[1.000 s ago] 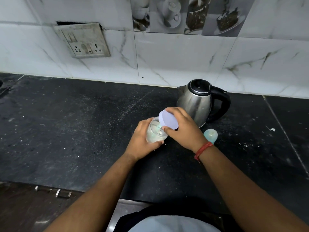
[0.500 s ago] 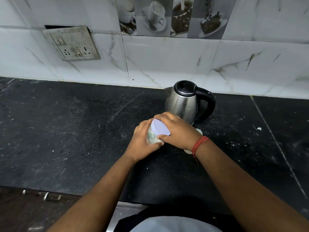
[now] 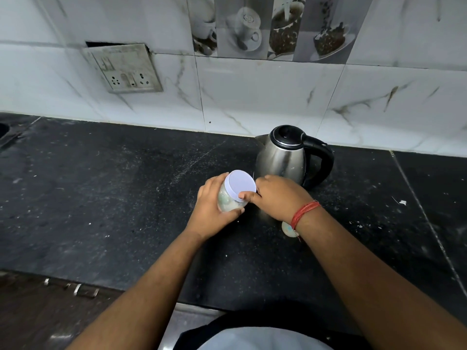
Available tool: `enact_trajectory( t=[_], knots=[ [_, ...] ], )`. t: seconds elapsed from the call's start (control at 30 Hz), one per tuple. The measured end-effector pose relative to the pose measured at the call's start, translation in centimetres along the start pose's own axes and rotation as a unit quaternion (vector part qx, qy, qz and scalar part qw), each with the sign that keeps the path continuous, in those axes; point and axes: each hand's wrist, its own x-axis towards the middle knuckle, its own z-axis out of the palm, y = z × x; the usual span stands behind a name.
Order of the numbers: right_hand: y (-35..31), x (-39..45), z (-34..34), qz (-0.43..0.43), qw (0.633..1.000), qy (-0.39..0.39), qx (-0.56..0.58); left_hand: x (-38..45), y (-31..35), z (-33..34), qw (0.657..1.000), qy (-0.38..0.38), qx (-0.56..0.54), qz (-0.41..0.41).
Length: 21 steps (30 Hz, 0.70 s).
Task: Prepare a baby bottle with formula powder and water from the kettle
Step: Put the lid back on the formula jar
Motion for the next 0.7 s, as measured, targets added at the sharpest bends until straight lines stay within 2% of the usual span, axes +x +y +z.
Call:
enact_trajectory(
  t=[0.1,0.2,0.27,0.33,0.4,0.5,0.63,0.7],
  knots=[
    [0.4,0.1,-0.8,-0.044,0.998,0.038,0.037,0.0,-0.3,-0.4,1.000,-0.016,-0.003,-0.002],
    [0.5,0.2,-1.7,-0.146,0.985,-0.025,0.093,0.2,-0.2,-0.7,0.999,-0.049,-0.015,0.004],
    [0.4,0.2,-1.7,-0.171,0.980,-0.052,0.089,0.3,0.0,-0.9,0.997,-0.069,-0.017,0.019],
    [0.3,0.3,-1.3,-0.133,0.985,-0.032,0.104,0.4,0.3,-1.0,0.996,-0.081,-0.011,0.027],
    [-0.2,0.1,-1.1,-0.055,0.992,-0.004,0.111,0.6,0.8,-1.0,0.997,-0.077,-0.004,0.030],
    [-0.5,0.1,-0.3,0.017,0.995,0.059,0.085,0.8,1.3,-0.9,0.997,-0.065,-0.001,0.035],
    [0.5,0.1,-1.0,0.039,0.996,0.080,0.006,1.1,1.1,-1.4,0.997,-0.073,-0.023,0.010],
    [1.4,0.3,-1.6,0.000,0.995,0.088,0.037,1.2,1.0,-1.7,0.995,-0.091,-0.028,0.007]
  ],
)
